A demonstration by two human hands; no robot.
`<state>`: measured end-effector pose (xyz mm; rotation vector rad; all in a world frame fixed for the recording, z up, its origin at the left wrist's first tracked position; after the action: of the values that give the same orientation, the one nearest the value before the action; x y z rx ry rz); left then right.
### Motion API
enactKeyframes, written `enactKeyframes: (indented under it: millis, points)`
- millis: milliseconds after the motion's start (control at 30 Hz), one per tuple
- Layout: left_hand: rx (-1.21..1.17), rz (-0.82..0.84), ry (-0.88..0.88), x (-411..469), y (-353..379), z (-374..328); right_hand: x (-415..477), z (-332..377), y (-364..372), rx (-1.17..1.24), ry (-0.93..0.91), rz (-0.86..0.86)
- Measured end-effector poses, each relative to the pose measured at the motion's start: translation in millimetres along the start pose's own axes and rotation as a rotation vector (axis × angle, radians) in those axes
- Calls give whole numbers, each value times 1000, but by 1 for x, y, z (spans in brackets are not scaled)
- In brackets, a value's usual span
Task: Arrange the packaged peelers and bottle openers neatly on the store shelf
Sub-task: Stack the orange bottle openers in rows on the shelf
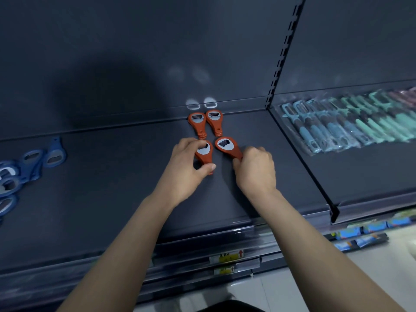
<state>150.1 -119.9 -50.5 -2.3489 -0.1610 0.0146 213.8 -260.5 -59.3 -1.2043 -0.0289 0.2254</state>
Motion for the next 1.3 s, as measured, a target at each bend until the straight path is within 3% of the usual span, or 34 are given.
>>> enactKeyframes:
  millis: [433, 733, 1300]
  points:
    - [42, -90, -29, 11, 0, -3, 8, 7, -4, -49, -48, 79]
    - [41, -93, -40, 1, -8, 2, 34, 25, 0, -27, -38, 233]
    - [48, 11, -107, -3, 7, 10, 24, 6, 1, 63, 46, 207]
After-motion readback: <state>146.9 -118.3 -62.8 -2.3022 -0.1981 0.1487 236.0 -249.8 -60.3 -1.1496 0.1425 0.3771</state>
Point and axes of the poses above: each hand's wrist, its own x-axis towards the middle knuckle, its own y-axis out of the palm, z = x × y, the point moved 6 cm from there along x, towards the middle knuckle, and after that the axes turned 9 degrees about z, right-handed, at the moved point
